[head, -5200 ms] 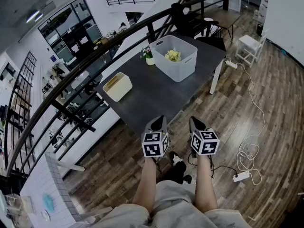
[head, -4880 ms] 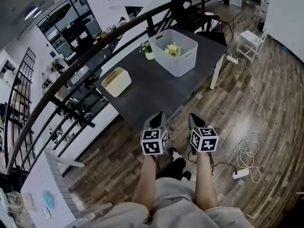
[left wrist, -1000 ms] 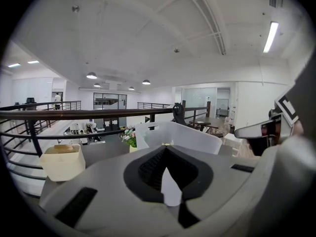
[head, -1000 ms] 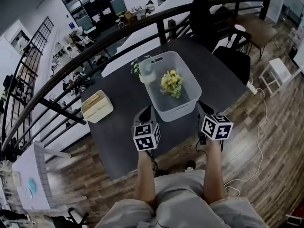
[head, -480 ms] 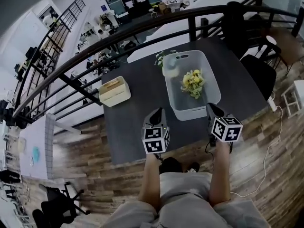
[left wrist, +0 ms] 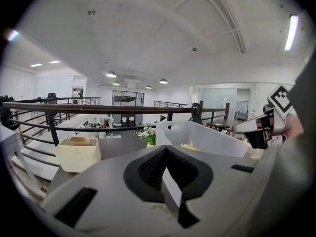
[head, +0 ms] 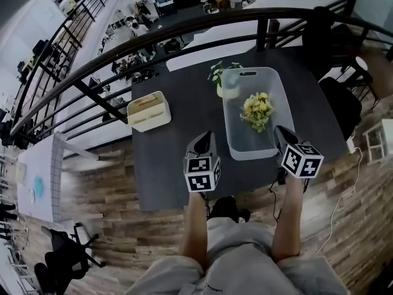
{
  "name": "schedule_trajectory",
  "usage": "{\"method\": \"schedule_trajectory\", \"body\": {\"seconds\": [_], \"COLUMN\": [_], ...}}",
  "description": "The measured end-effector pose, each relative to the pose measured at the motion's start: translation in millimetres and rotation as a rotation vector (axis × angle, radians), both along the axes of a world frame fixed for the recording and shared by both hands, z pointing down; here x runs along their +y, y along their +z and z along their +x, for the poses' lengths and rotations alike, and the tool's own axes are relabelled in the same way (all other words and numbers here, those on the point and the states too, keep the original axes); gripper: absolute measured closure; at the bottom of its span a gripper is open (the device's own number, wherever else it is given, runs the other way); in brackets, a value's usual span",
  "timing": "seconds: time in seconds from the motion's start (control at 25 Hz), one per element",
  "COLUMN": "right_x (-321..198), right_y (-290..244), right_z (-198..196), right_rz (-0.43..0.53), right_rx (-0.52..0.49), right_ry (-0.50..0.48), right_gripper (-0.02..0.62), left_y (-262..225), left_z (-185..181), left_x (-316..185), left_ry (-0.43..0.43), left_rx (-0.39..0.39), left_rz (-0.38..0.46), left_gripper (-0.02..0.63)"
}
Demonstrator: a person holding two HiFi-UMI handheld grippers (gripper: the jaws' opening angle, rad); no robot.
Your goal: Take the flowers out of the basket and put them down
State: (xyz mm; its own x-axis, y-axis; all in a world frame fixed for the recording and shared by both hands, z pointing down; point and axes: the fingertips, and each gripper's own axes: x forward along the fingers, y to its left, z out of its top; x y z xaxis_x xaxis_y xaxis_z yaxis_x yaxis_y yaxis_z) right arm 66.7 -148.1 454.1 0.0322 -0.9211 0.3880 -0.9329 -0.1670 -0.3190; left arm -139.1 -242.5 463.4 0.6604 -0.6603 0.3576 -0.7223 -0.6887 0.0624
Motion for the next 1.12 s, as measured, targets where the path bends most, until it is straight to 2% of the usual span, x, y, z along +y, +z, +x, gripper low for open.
{"method": "schedule_trajectory", "body": {"seconds": [0.36,0.6,0.84,1.0,1.12], "right_x": [-77.2,-125.2,-158.4,-167.1,-159.8], "right_y": [-39.4,-30.6,16.7,75.1,107.6], "right_z": [37.6,55.0,67.6,67.3,66.5], "right_rz": [0.046,0.086,0.019,-0.178,-0.263], "right_rx": [0.049,0.074,0.115,0.047,-0.012], "right_ry": [0.001,-0.015,-0.006,-0.042,-0.064], "right_gripper": [0.577,0.577,0.577,0.576,0.569], "left_y": [-19.7,-0.5,28.2,45.5,56.2], "left_z": [58.5,67.5,73.6,79.8,83.3], "left_x": [-77.0,-116.4,-133.3,-143.5,-150.2], "left_ry": [0.033,0.028,0.038,0.046,0.055], "left_rx": [0.095,0.092,0.09,0.114,0.123], "left_rz": [-0.032,-0.073,-0.141,-0.191,-0.222], "left_gripper": [0.59,0.589,0.59,0.589,0.589]}}
